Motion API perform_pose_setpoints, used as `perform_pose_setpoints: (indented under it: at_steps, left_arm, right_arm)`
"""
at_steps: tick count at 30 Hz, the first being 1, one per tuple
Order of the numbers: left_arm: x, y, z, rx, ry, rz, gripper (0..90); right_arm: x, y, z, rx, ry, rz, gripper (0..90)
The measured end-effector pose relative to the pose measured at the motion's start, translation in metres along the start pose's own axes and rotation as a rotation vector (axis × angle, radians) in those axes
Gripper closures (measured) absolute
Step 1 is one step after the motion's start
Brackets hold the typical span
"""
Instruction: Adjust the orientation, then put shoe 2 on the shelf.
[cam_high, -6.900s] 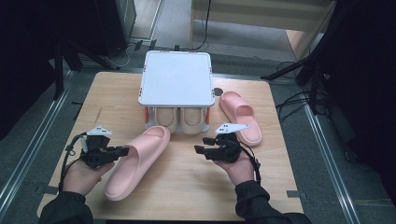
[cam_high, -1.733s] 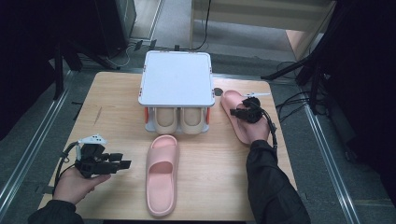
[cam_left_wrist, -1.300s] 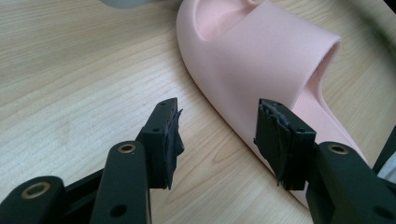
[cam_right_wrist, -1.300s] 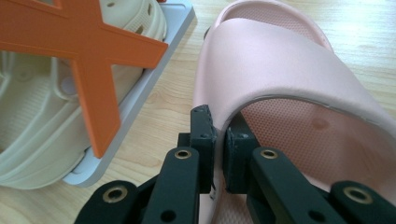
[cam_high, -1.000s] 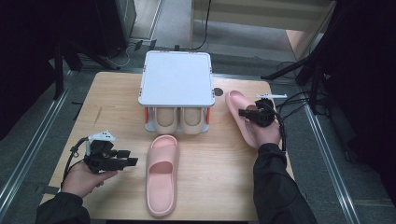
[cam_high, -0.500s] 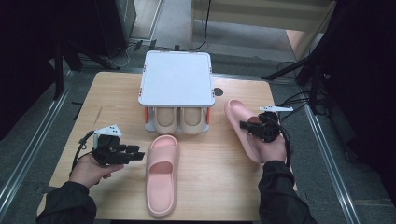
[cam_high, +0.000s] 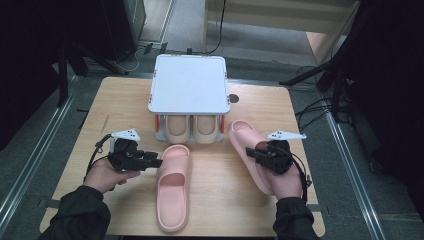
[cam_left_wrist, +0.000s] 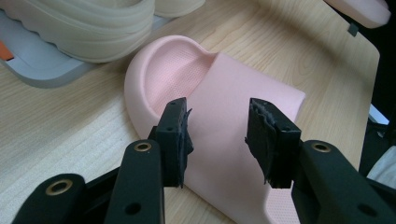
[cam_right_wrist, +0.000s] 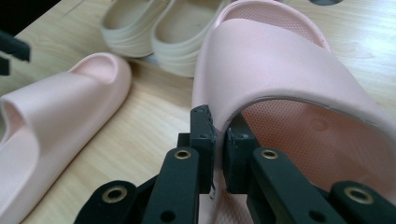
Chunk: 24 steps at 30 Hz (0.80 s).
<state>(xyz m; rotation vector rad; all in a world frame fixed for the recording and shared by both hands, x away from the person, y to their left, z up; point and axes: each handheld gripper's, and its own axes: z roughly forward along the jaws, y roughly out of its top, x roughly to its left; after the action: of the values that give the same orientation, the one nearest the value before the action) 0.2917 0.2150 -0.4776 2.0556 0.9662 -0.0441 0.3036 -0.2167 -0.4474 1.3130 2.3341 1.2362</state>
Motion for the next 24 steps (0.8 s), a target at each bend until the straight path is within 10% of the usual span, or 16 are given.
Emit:
perform_pose_setpoints:
  at_steps: [24]
  left_arm:
    - [0.0, -0.001, 0.002, 0.02, 0.027, 0.039, 70.4]
  right_arm:
    - [0.072, -0.034, 0.048, 0.166, 0.052, -0.129, 85.2]
